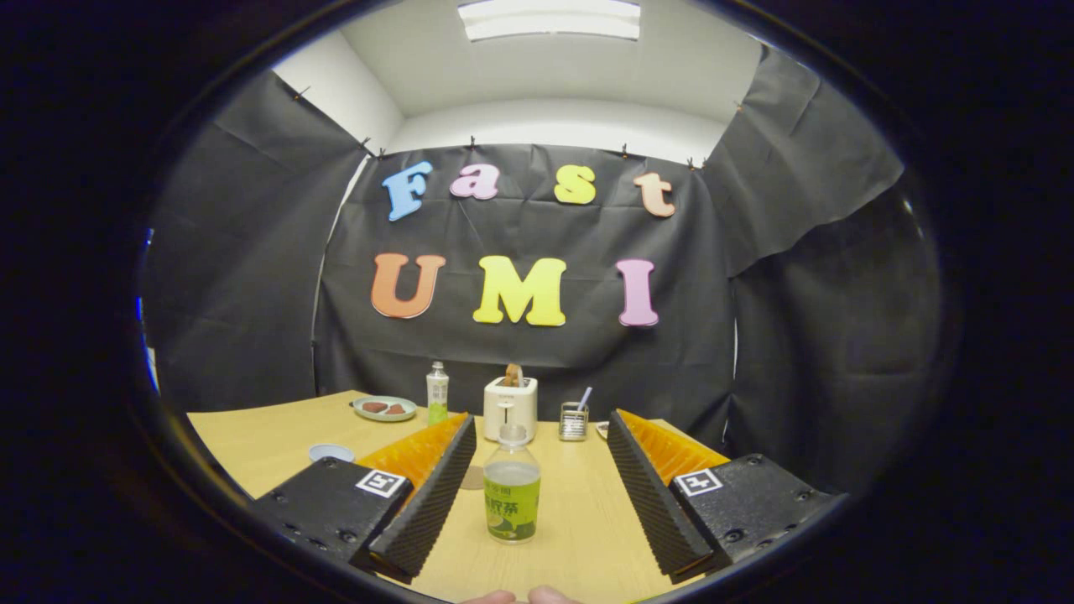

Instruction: Take the bottle from table, then pour the juice into the cup, finally place the bottle on the coaster

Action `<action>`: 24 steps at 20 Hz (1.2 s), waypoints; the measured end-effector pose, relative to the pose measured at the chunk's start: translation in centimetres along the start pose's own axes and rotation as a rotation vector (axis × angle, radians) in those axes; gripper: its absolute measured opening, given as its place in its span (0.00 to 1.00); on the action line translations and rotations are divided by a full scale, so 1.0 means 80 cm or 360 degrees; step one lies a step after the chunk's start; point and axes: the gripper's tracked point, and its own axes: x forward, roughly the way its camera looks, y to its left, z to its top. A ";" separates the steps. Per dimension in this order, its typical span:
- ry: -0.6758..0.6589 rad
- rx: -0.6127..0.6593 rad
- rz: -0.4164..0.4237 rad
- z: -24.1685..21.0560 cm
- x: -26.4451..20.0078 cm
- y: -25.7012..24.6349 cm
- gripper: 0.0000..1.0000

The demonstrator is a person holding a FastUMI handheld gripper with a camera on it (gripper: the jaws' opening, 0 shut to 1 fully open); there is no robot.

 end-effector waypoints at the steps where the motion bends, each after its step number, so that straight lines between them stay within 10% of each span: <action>1: -0.0001 0.0011 0.0000 0.000 0.000 0.000 1.00; 24: 0.0247 0.0017 0.0080 -0.078 0.051 0.016 1.00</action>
